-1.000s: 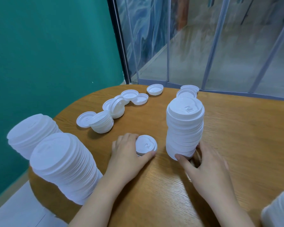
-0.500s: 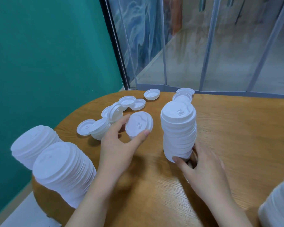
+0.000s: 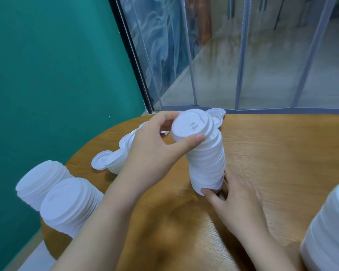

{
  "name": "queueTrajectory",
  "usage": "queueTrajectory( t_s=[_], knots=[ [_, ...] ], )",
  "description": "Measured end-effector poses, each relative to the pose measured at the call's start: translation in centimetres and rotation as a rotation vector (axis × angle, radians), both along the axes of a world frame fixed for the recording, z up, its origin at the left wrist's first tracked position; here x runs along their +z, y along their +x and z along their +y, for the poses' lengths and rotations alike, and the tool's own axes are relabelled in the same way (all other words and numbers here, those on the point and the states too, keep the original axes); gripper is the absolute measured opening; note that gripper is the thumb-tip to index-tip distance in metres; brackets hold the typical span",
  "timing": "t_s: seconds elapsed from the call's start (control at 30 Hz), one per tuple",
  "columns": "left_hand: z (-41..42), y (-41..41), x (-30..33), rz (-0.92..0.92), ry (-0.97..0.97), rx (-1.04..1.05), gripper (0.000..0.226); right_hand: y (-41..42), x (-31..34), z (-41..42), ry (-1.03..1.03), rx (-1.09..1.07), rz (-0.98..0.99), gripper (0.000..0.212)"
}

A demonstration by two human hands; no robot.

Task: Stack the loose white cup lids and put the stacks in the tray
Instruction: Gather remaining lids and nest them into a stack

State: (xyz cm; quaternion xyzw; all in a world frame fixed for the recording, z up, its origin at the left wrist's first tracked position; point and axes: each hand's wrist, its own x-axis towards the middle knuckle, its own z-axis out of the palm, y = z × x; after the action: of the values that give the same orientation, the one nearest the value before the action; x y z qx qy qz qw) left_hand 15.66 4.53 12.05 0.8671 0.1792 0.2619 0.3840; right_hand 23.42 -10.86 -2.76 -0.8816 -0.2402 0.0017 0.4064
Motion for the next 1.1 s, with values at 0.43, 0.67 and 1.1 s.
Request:
queueTrajectory(
  t_s=[0.43,0.67,1.1],
  knots=[
    [0.0,1.8,-1.2,0.178,0.073,-0.047,0.055,0.2,-0.4,0.0,0.000,-0.014,-0.011,0.045],
    [-0.1,2.2,-1.6,0.185,0.110,-0.065,0.062,0.2,-0.3,-0.1,-0.025,-0.001,-0.015,0.048],
    [1.1,-2.4,-9.0,0.318,-0.116,-0.006,0.070,0.1,-0.2,-0.1,-0.032,0.002,-0.031,0.045]
  ],
)
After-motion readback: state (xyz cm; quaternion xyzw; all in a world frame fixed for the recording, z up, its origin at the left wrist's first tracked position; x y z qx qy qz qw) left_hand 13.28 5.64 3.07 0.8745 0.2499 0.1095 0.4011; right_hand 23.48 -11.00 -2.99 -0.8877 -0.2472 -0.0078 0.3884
